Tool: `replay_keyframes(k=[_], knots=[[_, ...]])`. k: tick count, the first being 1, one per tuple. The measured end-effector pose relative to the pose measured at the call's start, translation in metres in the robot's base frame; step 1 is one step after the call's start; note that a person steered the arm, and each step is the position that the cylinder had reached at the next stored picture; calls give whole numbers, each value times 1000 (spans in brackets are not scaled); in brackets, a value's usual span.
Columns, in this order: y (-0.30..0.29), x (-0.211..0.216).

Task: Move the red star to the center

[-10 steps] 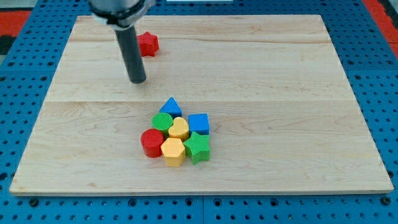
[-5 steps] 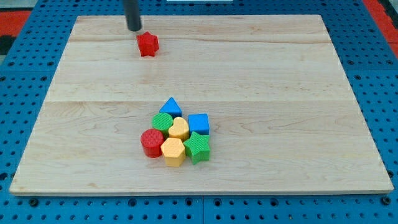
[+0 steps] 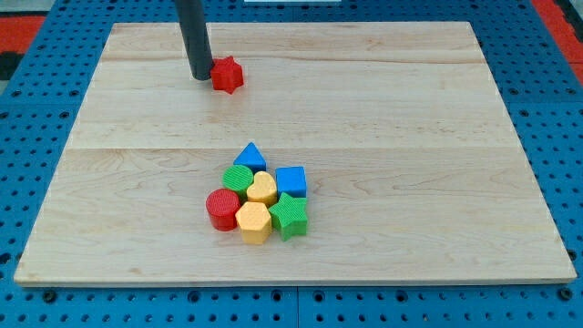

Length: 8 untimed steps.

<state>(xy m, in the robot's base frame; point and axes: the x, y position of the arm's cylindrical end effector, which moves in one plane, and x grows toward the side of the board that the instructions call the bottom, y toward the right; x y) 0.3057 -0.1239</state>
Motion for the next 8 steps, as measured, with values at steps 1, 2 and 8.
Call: replay_keyframes(k=[1,2,8], knots=[[21,0],[23,-14],[118,14]])
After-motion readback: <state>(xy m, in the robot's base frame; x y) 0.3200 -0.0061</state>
